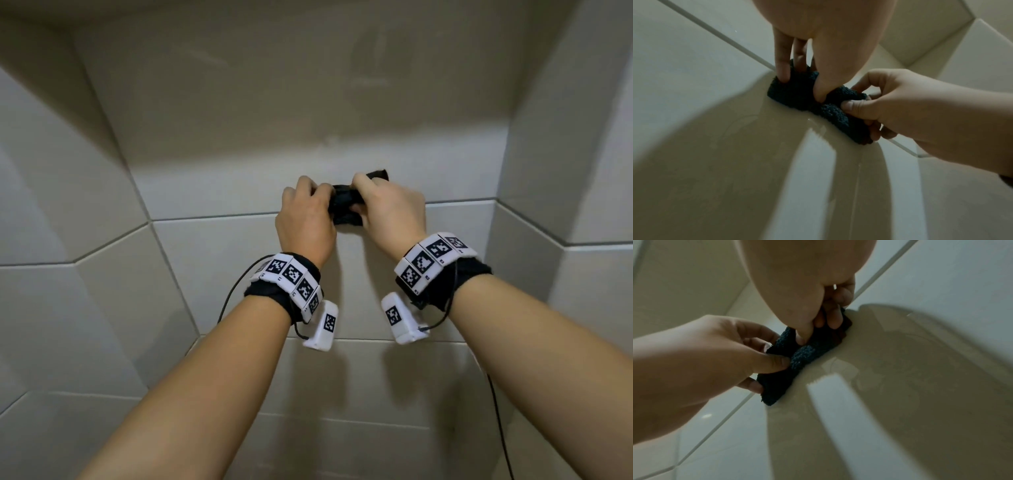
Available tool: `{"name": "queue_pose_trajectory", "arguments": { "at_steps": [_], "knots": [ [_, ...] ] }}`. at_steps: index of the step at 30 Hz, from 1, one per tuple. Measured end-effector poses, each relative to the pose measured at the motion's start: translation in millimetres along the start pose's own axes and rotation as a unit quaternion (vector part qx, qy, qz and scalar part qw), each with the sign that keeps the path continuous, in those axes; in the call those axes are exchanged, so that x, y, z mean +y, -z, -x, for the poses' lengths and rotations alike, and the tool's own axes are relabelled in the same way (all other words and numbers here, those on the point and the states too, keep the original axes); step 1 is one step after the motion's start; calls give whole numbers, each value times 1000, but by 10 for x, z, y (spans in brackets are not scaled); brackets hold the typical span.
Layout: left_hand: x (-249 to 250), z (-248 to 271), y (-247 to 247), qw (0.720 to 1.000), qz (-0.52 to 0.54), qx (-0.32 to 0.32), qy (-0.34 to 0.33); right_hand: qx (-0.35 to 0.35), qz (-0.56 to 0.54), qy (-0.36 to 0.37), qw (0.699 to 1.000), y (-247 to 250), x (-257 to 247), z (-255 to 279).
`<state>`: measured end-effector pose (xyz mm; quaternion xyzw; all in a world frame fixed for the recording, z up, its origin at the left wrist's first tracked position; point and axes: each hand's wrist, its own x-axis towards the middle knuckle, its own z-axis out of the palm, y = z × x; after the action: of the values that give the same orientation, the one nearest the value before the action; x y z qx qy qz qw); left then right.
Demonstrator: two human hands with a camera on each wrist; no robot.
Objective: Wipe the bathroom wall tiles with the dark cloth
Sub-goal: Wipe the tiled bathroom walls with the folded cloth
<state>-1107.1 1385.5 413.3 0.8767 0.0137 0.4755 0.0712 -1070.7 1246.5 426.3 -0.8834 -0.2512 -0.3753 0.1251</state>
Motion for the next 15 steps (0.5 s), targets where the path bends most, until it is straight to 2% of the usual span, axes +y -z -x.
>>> {"name": "queue_pose_trajectory", "arguments": {
  "at_steps": [4,9,15],
  "knots": [
    [347,105,-114,999,-4,-11,-46,-5,-19,-62,998,28,270,273],
    [518,278,-281,997,6,-25,-67,-11,-48,-134,990,-94,417,566],
    [410,376,-480,995,56,22,-86,28,-115,-184,976,-291,408,722]
  ]
}}
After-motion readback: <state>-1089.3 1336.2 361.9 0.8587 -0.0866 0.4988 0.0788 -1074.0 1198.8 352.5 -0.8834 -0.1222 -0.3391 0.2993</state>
